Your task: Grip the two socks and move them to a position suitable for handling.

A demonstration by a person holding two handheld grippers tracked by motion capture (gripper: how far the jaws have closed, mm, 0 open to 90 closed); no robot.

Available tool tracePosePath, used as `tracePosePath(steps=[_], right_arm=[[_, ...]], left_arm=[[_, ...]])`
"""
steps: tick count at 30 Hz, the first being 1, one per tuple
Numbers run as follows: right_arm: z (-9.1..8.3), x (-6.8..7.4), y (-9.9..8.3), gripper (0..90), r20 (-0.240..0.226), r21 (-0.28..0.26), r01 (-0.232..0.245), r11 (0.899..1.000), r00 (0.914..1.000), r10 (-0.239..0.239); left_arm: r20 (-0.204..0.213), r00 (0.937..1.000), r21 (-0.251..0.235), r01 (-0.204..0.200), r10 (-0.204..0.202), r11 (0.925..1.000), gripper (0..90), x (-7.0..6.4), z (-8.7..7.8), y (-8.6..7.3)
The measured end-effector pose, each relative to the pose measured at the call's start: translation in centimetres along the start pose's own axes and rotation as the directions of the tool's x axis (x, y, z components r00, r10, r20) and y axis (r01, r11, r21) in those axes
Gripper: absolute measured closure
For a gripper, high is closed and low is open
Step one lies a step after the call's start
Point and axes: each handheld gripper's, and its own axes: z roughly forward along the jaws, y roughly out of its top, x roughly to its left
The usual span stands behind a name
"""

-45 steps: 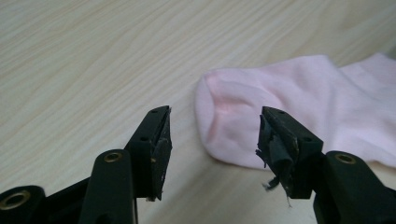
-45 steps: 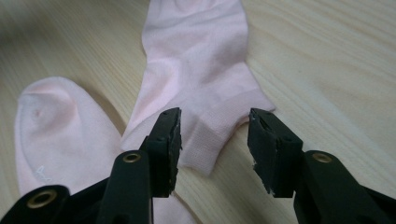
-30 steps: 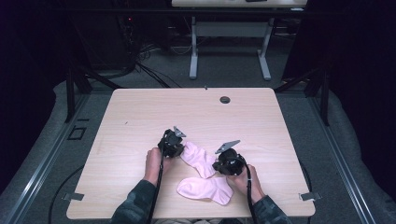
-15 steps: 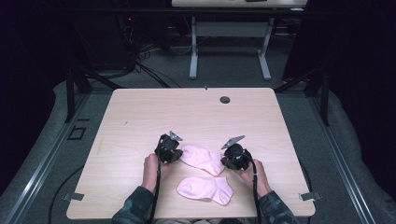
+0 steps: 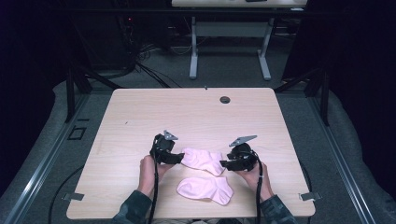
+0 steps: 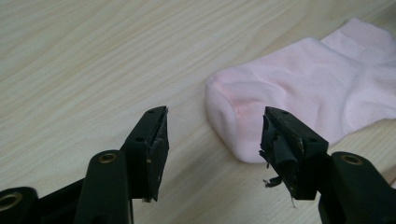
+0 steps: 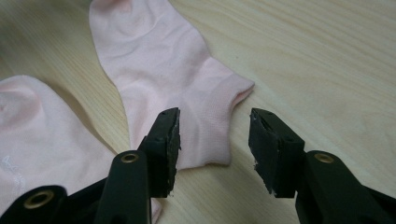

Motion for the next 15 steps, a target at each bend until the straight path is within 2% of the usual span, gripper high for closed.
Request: tracePosePath(steps=[4,6,7,11,15], right_arm=[[0.7,0.1,-0.3,54.4,0.020,0.020,-0.005,1.000,0.9998,0.005],[0.9,0.2,-0.4,54.4,0.010,0.024,-0.012,1.000,0.9999,0.011],[1.1,0.2,-0.4,54.8,0.030,0.027,-0.005,1.000,0.9995,0.004],[1.2,0.2,-0.2,55.8,0.033,0.037,0.004,0.999,0.9994,-0.006],[1.4,0.4,-0.1,57.5,0.041,0.054,0.016,0.998,0.9990,-0.018]], left_arm=[[0.009,0.9999,0.020,-0.005,0.005,0.9998,42.0,0.2,0.7,0.4],[0.003,0.9999,0.023,-0.011,0.011,0.9997,43.2,0.1,0.9,0.4],[0.007,0.9999,0.031,-0.015,0.015,0.9994,44.8,0.2,1.4,0.5],[0.002,0.9999,0.041,-0.012,0.012,0.9991,49.5,0.4,2.0,0.5],[0.004,0.9997,0.045,-0.025,0.025,0.9986,55.9,0.3,2.3,0.6]])
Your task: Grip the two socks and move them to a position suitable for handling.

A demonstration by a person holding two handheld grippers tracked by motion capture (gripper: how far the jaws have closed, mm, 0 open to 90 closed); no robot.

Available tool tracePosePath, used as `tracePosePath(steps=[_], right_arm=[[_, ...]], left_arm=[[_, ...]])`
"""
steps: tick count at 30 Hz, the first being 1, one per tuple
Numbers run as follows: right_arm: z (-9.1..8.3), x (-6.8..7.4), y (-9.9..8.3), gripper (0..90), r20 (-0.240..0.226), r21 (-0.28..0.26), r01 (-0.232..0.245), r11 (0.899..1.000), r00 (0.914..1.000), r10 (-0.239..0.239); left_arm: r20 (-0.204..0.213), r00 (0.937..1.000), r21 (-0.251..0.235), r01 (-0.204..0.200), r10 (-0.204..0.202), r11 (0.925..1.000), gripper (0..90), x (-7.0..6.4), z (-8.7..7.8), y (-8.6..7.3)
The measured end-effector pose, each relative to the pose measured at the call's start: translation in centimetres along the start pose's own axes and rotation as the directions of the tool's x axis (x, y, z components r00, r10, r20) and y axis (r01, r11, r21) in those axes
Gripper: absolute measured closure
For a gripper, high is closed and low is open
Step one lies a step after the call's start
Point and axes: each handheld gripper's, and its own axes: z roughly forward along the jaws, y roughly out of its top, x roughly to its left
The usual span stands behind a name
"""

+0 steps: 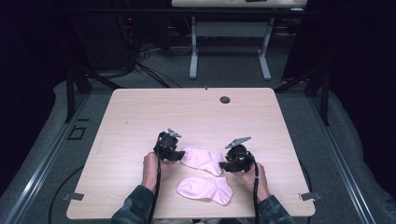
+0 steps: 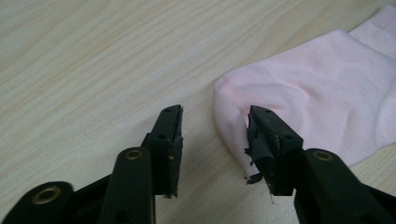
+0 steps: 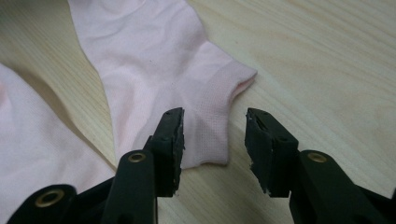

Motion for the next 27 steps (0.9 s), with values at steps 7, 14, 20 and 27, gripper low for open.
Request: tracePosePath(steps=[7,14,20,27], right_arm=[[0.3,0.1,-0.2,59.0,0.017,0.015,0.026,1.000,0.9995,-0.026],[0.3,0.2,-0.3,62.2,0.035,0.015,0.058,0.998,0.9977,-0.058],[0.3,0.0,-0.4,68.6,0.030,0.005,0.038,0.999,0.9988,-0.038],[-0.2,-0.6,-0.5,66.0,-0.011,-0.011,-0.004,1.000,0.9999,0.004]], left_arm=[[0.007,0.9999,0.015,-0.010,0.010,0.9998,60.9,-0.1,0.4,0.0],[0.016,0.9999,0.016,-0.001,0.001,0.9999,64.1,0.0,0.7,-0.2],[0.019,0.9998,0.007,0.010,-0.010,0.9999,65.4,0.1,0.4,-0.3],[0.016,0.9996,-0.021,0.022,-0.022,0.9995,59.1,0.2,-0.4,-0.3]])
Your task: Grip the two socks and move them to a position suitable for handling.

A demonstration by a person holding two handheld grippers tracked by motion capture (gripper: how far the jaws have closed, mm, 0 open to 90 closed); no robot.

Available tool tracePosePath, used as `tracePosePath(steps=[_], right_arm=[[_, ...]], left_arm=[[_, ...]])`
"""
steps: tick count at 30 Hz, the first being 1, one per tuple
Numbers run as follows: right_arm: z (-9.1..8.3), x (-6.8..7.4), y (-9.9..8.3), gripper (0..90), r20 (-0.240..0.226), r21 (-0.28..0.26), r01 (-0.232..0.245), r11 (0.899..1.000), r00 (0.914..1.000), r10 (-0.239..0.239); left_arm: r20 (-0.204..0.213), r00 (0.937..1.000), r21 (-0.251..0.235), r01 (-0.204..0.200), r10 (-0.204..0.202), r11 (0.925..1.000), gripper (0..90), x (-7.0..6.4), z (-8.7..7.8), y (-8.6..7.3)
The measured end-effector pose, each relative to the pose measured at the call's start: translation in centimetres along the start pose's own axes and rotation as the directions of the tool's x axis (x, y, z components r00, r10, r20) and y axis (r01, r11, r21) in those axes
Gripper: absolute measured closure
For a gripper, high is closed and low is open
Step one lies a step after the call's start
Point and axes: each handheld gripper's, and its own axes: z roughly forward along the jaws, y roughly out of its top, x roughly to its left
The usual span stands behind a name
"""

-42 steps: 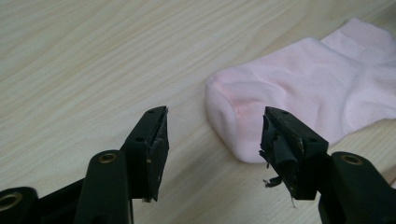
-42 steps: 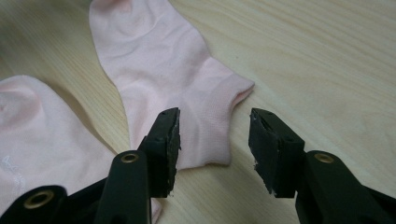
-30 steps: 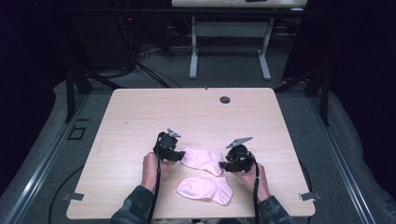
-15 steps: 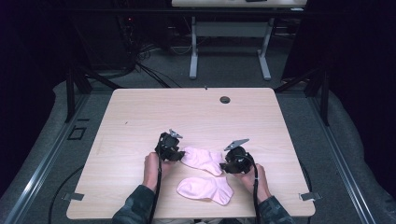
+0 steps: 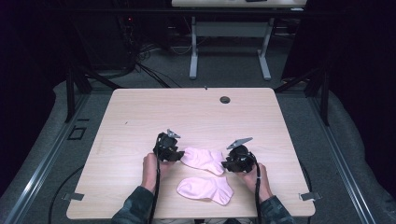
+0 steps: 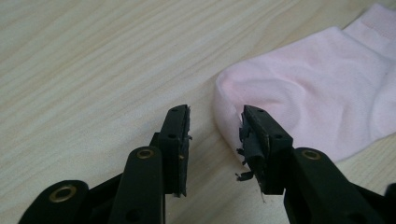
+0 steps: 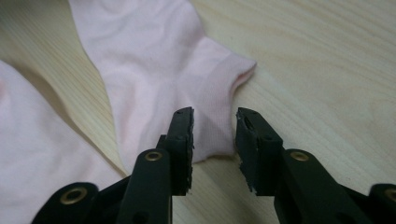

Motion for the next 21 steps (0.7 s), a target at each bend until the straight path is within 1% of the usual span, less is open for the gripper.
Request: tracePosePath(steps=[1,2,4,5,6,7,8,9,10,11,12,13,14,18,19,20,21], right_arm=[[-0.2,-0.1,0.0,65.9,-0.007,-0.023,-0.030,0.999,0.9995,0.030],[-0.5,-0.2,0.1,64.9,0.005,-0.024,-0.027,0.999,0.9996,0.027],[-0.7,-0.2,0.3,62.3,0.003,-0.044,-0.031,0.999,0.9995,0.031],[-0.5,-0.2,0.4,60.1,0.005,-0.032,-0.034,0.999,0.9994,0.034],[-0.5,-0.2,0.4,60.1,0.005,-0.032,-0.034,0.999,0.9994,0.034],[0.0,0.0,0.4,59.7,0.025,-0.004,-0.028,1.000,0.9993,0.029],[0.0,0.0,0.4,59.7,0.025,-0.004,-0.028,1.000,0.9993,0.029],[0.4,0.2,0.3,61.1,0.034,0.003,-0.027,1.000,0.9991,0.027],[0.4,0.2,0.3,61.1,0.034,0.003,-0.027,1.000,0.9991,0.027],[0.5,0.3,0.2,64.2,0.053,0.015,-0.011,1.000,0.9986,0.010],[0.5,0.3,0.2,64.2,0.053,0.015,-0.011,1.000,0.9986,0.010],[0.6,0.5,0.1,66.4,0.060,0.000,-0.015,1.000,0.9981,0.015],[0.5,0.4,0.1,67.2,0.061,0.008,0.000,1.000,0.9982,0.000],[0.5,0.4,0.1,70.5,0.056,0.009,0.002,1.000,0.9984,-0.003],[0.6,0.5,0.1,72.1,0.069,0.004,0.020,1.000,0.9974,-0.020],[0.6,0.5,0.1,72.1,0.069,0.004,0.020,1.000,0.9974,-0.020],[0.5,0.6,0.1,75.4,0.056,0.011,0.016,1.000,0.9983,-0.017]], left_arm=[[0.011,0.9999,-0.004,0.005,-0.005,1.0000,57.9,0.2,-0.1,0.0],[0.012,0.9999,-0.008,0.012,-0.012,0.9999,57.8,0.3,-0.1,0.0],[0.016,0.9997,0.005,0.017,-0.017,0.9998,55.9,0.5,0.1,0.0],[0.023,0.9995,0.006,0.020,-0.020,0.9998,55.4,0.5,0.3,0.0],[0.023,0.9995,0.006,0.020,-0.020,0.9998,54.6,0.5,0.3,0.0],[0.028,0.9995,0.011,0.013,-0.013,0.9999,54.2,0.2,0.5,-0.1],[0.028,0.9995,0.011,0.013,-0.013,0.9999,54.3,0.2,0.5,-0.1],[0.024,0.9997,0.018,-0.002,0.002,0.9998,54.5,0.0,0.8,0.1],[0.024,0.9997,0.018,-0.002,0.002,0.9998,55.3,0.0,0.8,0.1],[0.022,0.9997,0.026,-0.009,0.009,0.9996,56.7,-0.2,1.1,0.1],[0.022,0.9997,0.026,-0.009,0.009,0.9996,57.3,-0.2,1.1,0.1],[0.024,0.9996,0.030,-0.013,0.012,0.9995,59.1,-0.3,1.4,0.2],[0.024,0.9996,0.032,-0.017,0.016,0.9993,59.9,-0.4,1.5,0.2],[0.027,0.9994,0.031,-0.025,0.024,0.9992,64.3,-0.5,1.5,0.2],[0.028,0.9991,0.035,-0.032,0.031,0.9989,65.6,-0.6,1.5,0.3],[0.028,0.9991,0.035,-0.032,0.031,0.9989,67.6,-0.6,1.5,0.3],[0.027,0.9989,0.040,-0.039,0.038,0.9984,70.0,-0.7,1.5,0.4]])
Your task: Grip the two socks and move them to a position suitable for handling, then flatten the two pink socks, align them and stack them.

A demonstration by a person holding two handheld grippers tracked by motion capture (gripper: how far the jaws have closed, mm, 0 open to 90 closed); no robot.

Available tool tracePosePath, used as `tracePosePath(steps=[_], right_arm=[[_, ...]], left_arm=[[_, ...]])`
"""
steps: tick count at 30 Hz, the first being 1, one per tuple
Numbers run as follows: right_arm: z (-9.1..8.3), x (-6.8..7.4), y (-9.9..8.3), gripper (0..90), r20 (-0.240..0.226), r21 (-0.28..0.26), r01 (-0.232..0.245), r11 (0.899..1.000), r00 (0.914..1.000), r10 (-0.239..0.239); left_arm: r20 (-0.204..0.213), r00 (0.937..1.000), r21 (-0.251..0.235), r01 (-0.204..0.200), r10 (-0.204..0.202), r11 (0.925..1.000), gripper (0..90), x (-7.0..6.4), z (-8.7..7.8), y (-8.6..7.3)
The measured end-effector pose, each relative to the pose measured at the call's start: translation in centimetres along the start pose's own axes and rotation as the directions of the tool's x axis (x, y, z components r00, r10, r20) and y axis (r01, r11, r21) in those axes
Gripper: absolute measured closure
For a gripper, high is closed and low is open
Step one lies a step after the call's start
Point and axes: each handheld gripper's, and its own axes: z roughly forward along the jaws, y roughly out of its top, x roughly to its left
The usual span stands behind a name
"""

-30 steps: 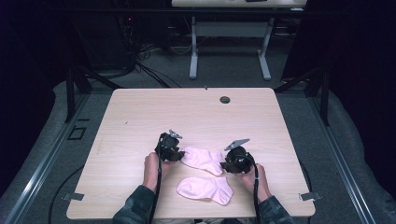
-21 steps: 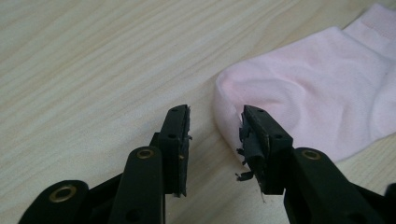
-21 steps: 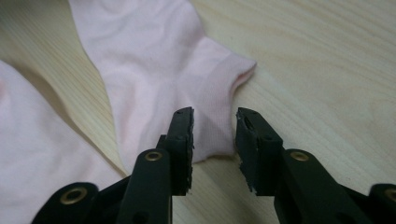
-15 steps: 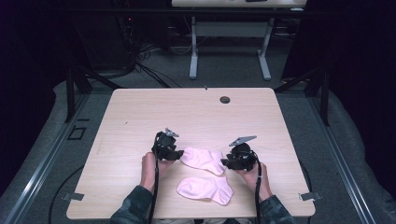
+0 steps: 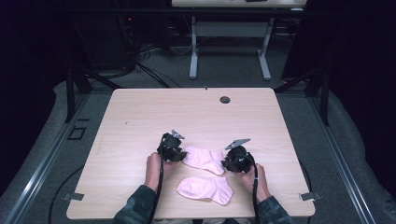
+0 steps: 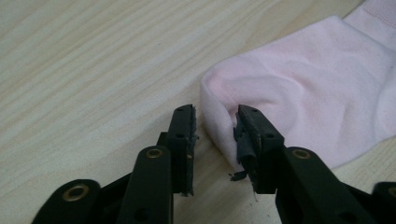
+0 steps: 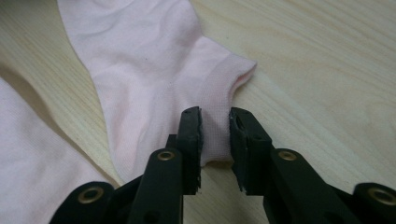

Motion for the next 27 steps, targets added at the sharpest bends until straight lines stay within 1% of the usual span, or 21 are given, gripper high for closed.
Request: tracePosePath(steps=[1,2,4,6,9,10,12,13,14,15,16,17,18,19,20,21,22,24,25,26,27], right_arm=[[0.0,0.0,0.0,75.4,0.000,0.000,0.000,1.000,1.0000,0.000],[0.0,0.0,-0.1,80.1,-0.013,-0.005,-0.005,1.000,0.9999,0.004],[0.1,0.0,-0.1,82.5,-0.024,-0.011,-0.006,1.000,0.9997,0.006],[0.0,0.0,-0.1,83.7,-0.031,-0.010,-0.012,1.000,0.9995,0.011],[0.0,0.0,-0.1,84.2,-0.032,-0.012,-0.011,1.000,0.9994,0.011],[0.1,-0.1,-0.1,84.4,-0.033,-0.010,-0.015,1.000,0.9993,0.014],[0.0,-0.2,-0.1,84.6,-0.044,-0.006,-0.016,1.000,0.9989,0.015],[0.0,-0.2,-0.2,84.7,-0.038,-0.013,-0.018,1.000,0.9991,0.018],[0.0,-0.3,-0.2,84.8,-0.045,-0.011,-0.022,1.000,0.9987,0.021],[0.0,-0.4,-0.2,84.8,-0.057,-0.021,-0.038,0.999,0.9977,0.037],[-0.1,-0.5,-0.2,84.8,-0.058,-0.019,-0.032,0.999,0.9978,0.031],[-0.4,-0.6,-0.2,84.9,-0.075,-0.031,-0.038,0.999,0.9966,0.036],[-0.6,-0.6,-0.2,85.0,-0.079,-0.040,-0.044,0.998,0.9960,0.040],[-0.6,-0.6,-0.2,85.0,-0.079,-0.040,-0.044,0.998,0.9960,0.040],[-0.8,-0.6,-0.1,85.0,-0.070,-0.051,-0.042,0.998,0.9968,0.038],[-1.5,-0.6,0.0,85.0,-0.083,-0.059,-0.046,0.997,0.9957,0.041],[-1.8,-0.5,0.1,85.0,-0.074,-0.073,-0.049,0.996,0.9963,0.043],[-2.2,-0.5,0.2,85.0,-0.080,-0.066,-0.047,0.997,0.9959,0.042],[-3.0,-0.4,0.2,85.0,-0.081,-0.078,-0.047,0.996,0.9959,0.041],[-3.3,-0.4,0.3,85.0,-0.078,-0.084,-0.042,0.996,0.9963,0.036],[-3.3,-0.4,0.3,85.0,-0.078,-0.084,-0.042,0.996,0.9963,0.036]], left_arm=[[-0.002,1.0000,0.000,-0.001,0.001,1.0000,70.0,-0.1,0.0,0.0],[0.003,1.0000,0.000,-0.007,0.007,1.0000,77.1,0.0,0.0,0.0],[0.007,0.9998,-0.001,-0.017,0.017,0.9999,84.2,-0.2,0.1,0.1],[0.003,0.9998,-0.007,-0.021,0.021,0.9998,87.2,-0.3,0.1,0.1],[0.007,0.9997,-0.009,-0.022,0.022,0.9997,87.9,-0.2,0.1,0.0],[0.012,0.9999,-0.019,-0.006,0.006,0.9998,88.2,-0.1,0.1,-0.1],[0.017,0.9999,-0.028,0.002,-0.002,0.9996,88.4,-0.1,0.0,-0.2],[0.024,0.9997,-0.032,0.004,-0.003,0.9995,88.5,0.0,-0.1,-0.2],[0.029,0.9996,-0.039,0.008,-0.007,0.9992,88.5,0.1,-0.3,-0.2],[0.032,0.9994,-0.043,0.012,-0.011,0.9990,88.6,0.2,-0.4,-0.3],[0.039,0.9992,-0.047,0.015,-0.013,0.9988,88.6,0.3,-0.6,-0.2],[0.033,0.9993,-0.062,0.017,-0.015,0.9979,88.6,0.5,-1.1,-0.1],[0.043,0.9987,-0.078,0.030,-0.027,0.9965,88.6,0.6,-1.5,-0.1],[0.043,0.9987,-0.078,0.030,-0.027,0.9965,88.6,0.6,-1.5,-0.1],[0.050,0.9982,-0.093,0.037,-0.032,0.9949,88.6,0.6,-2.0,0.0],[0.053,0.9978,-0.107,0.045,-0.039,0.9932,88.6,0.5,-2.6,0.0],[0.058,0.9974,-0.115,0.049,-0.042,0.9921,88.6,0.4,-3.0,-0.1],[0.060,0.9973,-0.117,0.049,-0.042,0.9919,88.6,0.3,-3.4,-0.1],[0.062,0.9972,-0.122,0.049,-0.042,0.9913,88.6,0.3,-3.7,-0.2],[0.061,0.9969,-0.129,0.056,-0.048,0.9901,88.6,0.3,-4.4,-0.2],[0.061,0.9969,-0.129,0.056,-0.048,0.9901,88.6,0.3,-4.4,-0.2]])
